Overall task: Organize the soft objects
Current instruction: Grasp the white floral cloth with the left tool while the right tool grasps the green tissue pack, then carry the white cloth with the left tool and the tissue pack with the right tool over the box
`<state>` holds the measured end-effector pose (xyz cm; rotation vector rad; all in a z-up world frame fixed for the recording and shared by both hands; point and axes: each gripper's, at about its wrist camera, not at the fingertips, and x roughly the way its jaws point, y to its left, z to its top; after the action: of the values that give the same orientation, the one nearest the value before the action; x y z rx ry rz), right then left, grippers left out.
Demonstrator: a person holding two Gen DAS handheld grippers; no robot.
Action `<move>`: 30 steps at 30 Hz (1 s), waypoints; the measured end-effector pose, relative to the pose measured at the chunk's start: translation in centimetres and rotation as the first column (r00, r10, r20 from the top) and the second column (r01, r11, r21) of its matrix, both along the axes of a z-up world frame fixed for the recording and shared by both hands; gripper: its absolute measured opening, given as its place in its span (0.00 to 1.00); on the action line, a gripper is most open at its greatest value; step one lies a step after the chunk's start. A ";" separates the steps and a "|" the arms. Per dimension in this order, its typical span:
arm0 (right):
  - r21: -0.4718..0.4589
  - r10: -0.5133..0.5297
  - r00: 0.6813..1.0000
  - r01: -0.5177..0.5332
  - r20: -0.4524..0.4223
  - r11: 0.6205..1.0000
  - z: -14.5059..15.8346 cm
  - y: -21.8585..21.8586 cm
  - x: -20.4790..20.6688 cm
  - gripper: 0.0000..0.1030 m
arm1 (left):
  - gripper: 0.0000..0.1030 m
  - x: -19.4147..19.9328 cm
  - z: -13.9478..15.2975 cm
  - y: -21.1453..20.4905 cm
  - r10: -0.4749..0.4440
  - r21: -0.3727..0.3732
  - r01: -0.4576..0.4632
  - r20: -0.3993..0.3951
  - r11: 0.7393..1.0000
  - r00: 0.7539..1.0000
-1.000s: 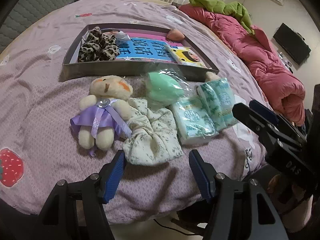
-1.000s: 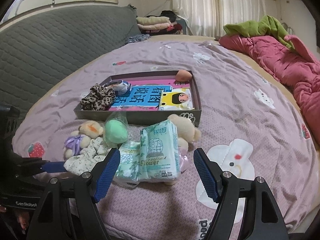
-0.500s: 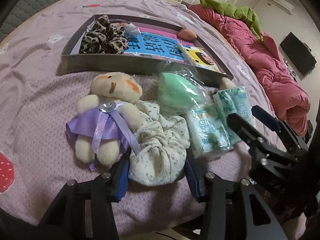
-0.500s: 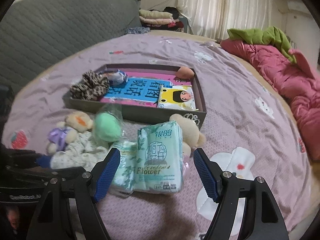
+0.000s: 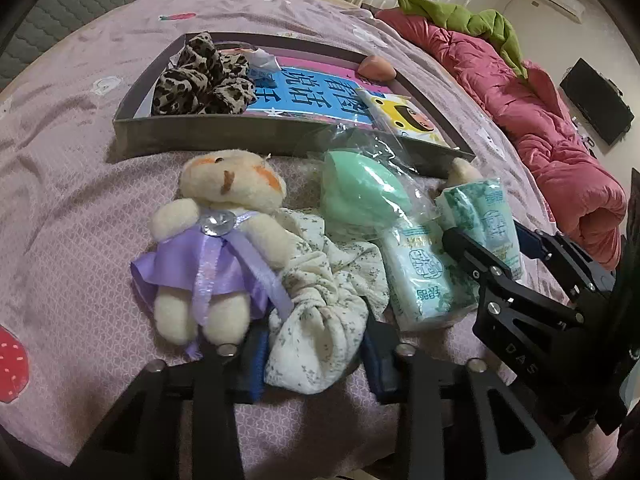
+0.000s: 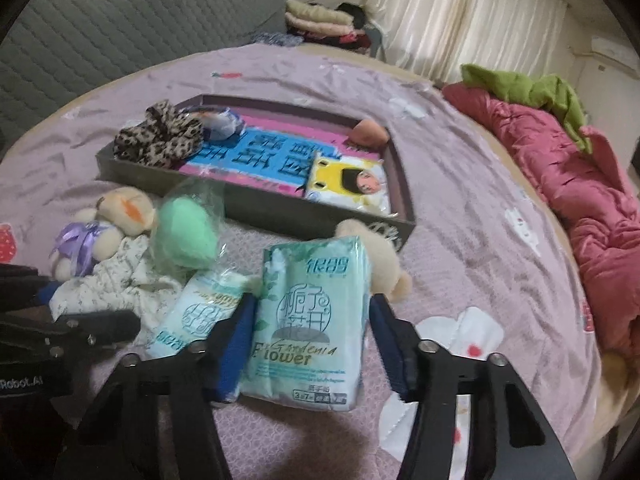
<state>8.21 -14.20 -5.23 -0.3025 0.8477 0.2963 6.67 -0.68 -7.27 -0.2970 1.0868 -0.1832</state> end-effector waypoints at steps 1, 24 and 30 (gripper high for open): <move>0.004 0.002 1.000 -0.002 0.002 1.000 0.1 0.0 -0.1 0.50 | 0.31 0.0 0.1 0.0 -0.006 -0.004 0.006 0.001 1.000 1.000; 0.218 -0.014 1.000 0.009 0.024 0.976 3.4 -2.2 -0.4 0.45 | 0.21 -3.0 5.2 0.6 -0.047 -0.045 0.056 0.186 0.997 0.981; 0.227 -0.007 1.000 0.001 0.024 0.974 3.4 -2.1 -0.4 0.45 | 0.21 -3.0 6.1 1.3 -0.026 -0.038 0.036 0.228 0.999 0.973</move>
<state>7.79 -16.31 -1.80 -0.0906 0.7817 0.3813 3.64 0.59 -1.19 -0.2896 0.8610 -0.2618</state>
